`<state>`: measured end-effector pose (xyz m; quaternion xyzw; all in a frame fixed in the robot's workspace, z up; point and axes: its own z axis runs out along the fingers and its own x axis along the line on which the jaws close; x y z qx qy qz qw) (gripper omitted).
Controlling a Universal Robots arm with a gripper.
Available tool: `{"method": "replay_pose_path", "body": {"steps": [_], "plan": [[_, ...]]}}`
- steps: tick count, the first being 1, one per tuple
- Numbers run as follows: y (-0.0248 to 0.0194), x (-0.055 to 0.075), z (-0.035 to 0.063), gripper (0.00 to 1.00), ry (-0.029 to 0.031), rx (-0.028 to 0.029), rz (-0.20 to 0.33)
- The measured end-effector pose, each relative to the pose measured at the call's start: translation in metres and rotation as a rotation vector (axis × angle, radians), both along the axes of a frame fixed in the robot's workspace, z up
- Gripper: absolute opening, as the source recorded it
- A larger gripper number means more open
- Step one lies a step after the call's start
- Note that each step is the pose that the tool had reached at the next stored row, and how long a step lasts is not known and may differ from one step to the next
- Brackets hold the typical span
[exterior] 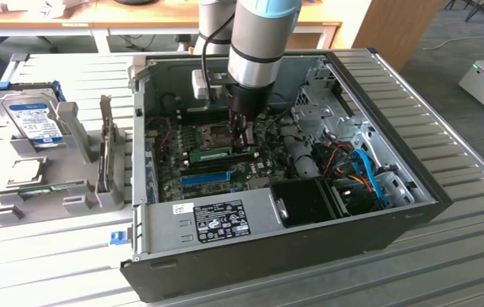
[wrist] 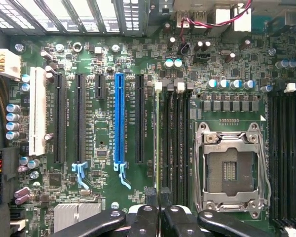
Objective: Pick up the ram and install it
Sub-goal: 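Insert the ram into the slot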
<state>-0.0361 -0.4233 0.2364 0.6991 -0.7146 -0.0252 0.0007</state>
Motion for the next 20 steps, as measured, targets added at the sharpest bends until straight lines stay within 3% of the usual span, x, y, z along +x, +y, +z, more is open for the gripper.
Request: {"method": "replay_pose_path", "body": {"steps": [3, 10, 15, 20], "plan": [[-0.0001, 0.0007, 0.0001, 0.13, 0.0015, -0.0003, 0.0], [0.0, 0.0038, 0.0001, 0.13, 0.0115, -0.0002, 0.0], [0.0, 0.0042, 0.0001, 0.13, 0.0127, -0.0002, 0.0], [0.0, 0.0085, 0.0001, 0.13, 0.0321, -0.0002, 0.0]]}}
